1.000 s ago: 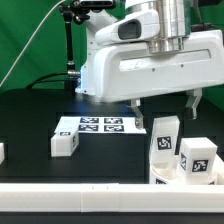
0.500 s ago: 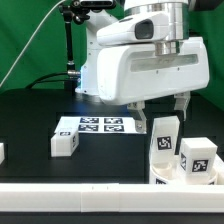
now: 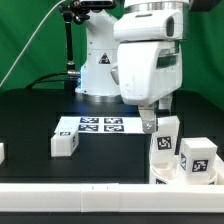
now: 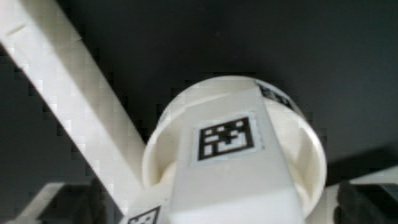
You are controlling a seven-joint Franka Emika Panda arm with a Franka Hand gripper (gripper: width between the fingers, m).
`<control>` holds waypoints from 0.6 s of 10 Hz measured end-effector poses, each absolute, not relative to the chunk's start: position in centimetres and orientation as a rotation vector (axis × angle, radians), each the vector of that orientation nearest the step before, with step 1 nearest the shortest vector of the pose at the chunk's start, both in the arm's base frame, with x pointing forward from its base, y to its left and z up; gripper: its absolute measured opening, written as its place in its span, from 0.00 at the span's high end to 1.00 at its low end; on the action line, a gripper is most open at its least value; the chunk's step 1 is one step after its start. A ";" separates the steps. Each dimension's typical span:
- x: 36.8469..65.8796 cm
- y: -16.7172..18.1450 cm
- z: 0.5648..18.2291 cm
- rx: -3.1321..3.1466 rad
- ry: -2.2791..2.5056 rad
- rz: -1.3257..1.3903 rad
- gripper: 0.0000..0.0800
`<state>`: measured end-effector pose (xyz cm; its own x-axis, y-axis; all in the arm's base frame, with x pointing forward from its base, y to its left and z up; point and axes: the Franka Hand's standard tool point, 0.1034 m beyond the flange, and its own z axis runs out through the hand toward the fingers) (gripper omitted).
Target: Assemble stool
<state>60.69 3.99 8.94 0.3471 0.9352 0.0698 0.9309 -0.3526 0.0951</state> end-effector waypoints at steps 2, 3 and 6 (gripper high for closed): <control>60.6 4.0 8.3 2.413 1.917 0.125 0.19; 60.6 4.0 8.2 2.378 1.951 0.115 0.19; 60.8 4.4 8.2 2.411 1.909 0.120 0.50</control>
Offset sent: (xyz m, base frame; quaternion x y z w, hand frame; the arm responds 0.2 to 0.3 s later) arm 0.0041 0.0133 -0.0033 -0.0006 0.0024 0.0124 0.9999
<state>60.77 4.36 8.24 0.2283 0.9734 0.0211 0.9684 -0.2293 0.0986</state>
